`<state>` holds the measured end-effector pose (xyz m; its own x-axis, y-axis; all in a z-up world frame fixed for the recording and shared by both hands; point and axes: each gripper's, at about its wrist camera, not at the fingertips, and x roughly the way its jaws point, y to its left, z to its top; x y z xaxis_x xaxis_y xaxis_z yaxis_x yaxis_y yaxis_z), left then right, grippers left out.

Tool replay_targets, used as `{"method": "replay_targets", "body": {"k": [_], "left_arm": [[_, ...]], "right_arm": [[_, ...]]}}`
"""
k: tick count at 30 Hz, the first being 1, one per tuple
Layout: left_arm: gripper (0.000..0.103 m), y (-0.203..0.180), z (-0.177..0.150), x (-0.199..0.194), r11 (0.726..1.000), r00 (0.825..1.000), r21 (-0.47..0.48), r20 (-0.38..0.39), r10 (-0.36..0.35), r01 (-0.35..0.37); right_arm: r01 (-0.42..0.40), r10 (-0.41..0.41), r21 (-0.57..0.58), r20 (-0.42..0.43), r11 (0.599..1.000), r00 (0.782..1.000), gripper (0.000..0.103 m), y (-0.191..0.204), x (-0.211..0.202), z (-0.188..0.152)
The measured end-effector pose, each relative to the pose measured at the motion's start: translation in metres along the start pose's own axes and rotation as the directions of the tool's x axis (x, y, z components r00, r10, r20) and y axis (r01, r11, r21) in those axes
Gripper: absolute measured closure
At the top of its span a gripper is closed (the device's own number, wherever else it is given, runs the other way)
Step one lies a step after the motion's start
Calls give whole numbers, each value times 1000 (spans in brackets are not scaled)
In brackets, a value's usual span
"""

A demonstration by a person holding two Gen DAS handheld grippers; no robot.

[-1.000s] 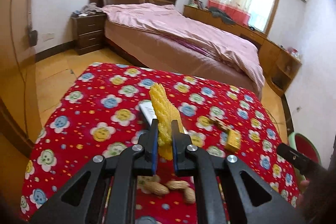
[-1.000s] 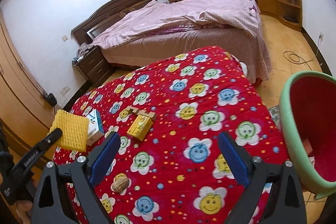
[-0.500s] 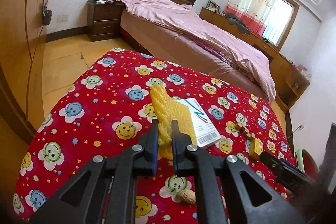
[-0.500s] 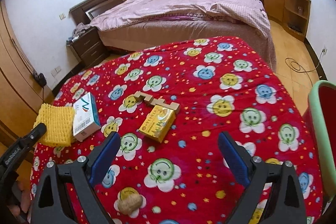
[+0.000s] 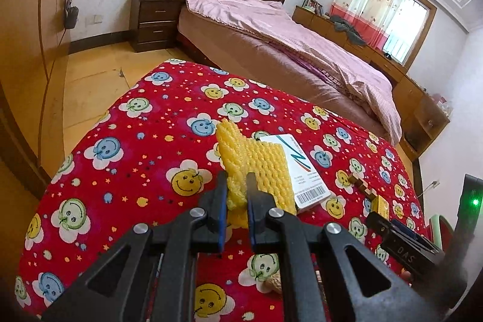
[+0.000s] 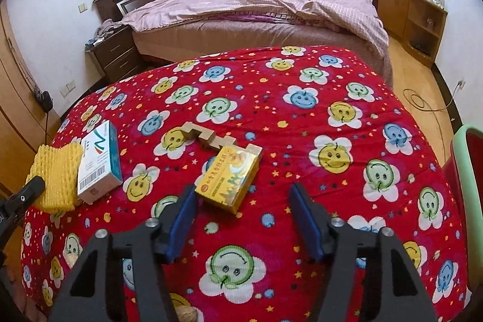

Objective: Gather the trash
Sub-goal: 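Grasp the small yellow box with the right tool while the left tool holds the mesh, then carry the yellow mesh and yellow box over the bucket with both tools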

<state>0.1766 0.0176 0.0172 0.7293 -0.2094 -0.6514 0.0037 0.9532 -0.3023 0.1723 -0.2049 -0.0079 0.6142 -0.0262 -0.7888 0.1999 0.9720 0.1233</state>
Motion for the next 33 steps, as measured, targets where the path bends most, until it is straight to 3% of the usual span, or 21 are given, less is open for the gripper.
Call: {"method": "replay_targets", "body": {"k": [7,18,33], "left_arm": [[93,-2,-2,-3,1000,1000,3,1,-7,7],[93,-12,-2,-15,1000,1000,24,5,-19,18],[93,-38,-8,-41,996,998,72,22,-56,55]], "right_arm": [[39,-39,19,7,999,999,72,-11,-1,2],[-21,22,82,-7,996,1000,73,-25,-12,-2],[-83,78,139,39,987,996,73,-53,-64,-23]]}}
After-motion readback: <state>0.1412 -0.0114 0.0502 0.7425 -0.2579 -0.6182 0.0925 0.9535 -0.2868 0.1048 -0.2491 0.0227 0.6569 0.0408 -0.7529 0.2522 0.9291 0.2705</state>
